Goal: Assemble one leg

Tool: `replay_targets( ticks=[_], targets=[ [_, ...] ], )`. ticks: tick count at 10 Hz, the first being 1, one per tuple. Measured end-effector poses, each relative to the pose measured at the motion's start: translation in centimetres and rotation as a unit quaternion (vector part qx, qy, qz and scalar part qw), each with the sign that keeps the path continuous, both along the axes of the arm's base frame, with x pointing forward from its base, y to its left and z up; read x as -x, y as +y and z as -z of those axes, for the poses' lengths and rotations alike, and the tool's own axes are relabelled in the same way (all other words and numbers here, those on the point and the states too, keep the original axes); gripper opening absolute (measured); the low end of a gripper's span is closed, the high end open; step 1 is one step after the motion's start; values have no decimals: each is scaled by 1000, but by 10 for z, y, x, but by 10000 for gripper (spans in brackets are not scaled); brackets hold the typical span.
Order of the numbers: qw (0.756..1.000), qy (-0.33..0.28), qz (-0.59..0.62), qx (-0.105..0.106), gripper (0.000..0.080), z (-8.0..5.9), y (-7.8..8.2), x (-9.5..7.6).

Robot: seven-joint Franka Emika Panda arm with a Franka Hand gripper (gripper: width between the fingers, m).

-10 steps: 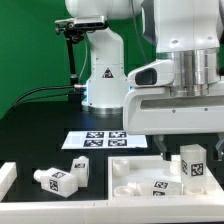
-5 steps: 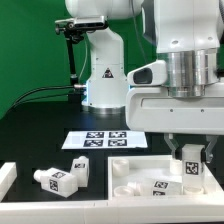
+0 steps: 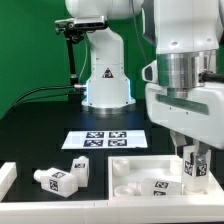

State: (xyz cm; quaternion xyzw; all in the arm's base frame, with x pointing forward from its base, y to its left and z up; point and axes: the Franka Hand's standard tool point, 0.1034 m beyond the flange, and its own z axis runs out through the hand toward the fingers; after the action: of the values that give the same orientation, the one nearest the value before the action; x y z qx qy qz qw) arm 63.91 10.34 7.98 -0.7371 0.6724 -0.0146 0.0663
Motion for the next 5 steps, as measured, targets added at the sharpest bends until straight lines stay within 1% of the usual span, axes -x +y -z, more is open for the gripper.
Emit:
replay_targets(
  ticks=[1,3,4,5],
  targets=[
    [998,5,68,-20,287,0,0,1],
    [997,6,74,-20,297,0,0,1],
    [1000,6,25,-13,297,1,1,2],
    [999,13,-50,-7,519,1,3,2]
  ],
)
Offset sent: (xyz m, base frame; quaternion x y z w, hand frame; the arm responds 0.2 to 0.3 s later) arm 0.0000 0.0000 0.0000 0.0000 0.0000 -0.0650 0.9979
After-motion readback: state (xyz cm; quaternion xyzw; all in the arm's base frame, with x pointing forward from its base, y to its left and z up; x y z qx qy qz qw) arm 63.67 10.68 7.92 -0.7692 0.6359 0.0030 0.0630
